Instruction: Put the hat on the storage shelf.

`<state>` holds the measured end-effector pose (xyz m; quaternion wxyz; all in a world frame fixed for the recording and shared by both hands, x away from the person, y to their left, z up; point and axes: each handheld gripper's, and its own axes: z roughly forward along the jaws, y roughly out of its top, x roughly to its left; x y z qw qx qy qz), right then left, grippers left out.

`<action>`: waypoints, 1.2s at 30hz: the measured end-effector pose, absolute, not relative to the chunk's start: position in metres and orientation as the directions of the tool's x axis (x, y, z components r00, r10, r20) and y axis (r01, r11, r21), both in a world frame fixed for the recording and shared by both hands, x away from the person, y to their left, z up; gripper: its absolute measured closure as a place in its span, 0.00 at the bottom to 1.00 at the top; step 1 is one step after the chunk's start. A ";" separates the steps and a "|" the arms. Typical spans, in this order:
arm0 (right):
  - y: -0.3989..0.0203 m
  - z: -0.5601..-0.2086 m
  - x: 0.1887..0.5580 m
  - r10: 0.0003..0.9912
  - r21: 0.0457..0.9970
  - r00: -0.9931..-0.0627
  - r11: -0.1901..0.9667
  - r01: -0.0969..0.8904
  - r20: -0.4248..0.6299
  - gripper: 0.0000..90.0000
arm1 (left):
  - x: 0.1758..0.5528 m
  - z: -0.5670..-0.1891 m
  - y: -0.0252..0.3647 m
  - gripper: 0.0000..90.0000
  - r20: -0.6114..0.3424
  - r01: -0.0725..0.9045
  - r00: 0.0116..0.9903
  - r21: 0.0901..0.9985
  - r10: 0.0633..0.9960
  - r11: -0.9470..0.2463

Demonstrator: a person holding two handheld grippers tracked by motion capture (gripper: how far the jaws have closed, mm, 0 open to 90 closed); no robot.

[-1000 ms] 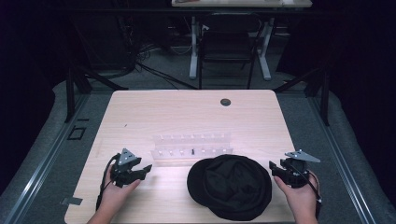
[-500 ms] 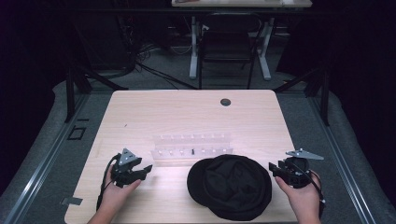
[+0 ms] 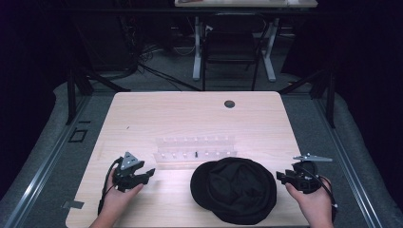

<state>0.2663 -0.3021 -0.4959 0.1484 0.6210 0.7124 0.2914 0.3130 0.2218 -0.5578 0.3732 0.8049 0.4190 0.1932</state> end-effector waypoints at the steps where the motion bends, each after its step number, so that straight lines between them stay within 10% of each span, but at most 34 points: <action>1: -0.302 -0.495 0.266 0.970 0.589 -0.185 0.058 0.806 0.159 0.68 | 0.313 -0.558 0.222 0.50 0.000 0.531 0.574 0.762 0.819 -0.372; 9: -0.308 -0.484 0.267 0.938 0.488 -0.206 0.045 0.872 0.281 0.83 | 0.311 -0.558 0.222 0.50 0.005 0.526 0.573 0.765 0.820 -0.372; 24: -0.300 -0.479 0.272 0.954 0.401 -0.135 0.016 0.916 0.269 0.72 | 0.310 -0.557 0.224 0.50 0.010 0.518 0.575 0.769 0.818 -0.374; 36: -0.301 -0.485 0.283 0.947 0.283 -0.093 0.002 0.959 0.308 0.81 | 0.309 -0.557 0.224 0.50 0.008 0.521 0.571 0.769 0.821 -0.370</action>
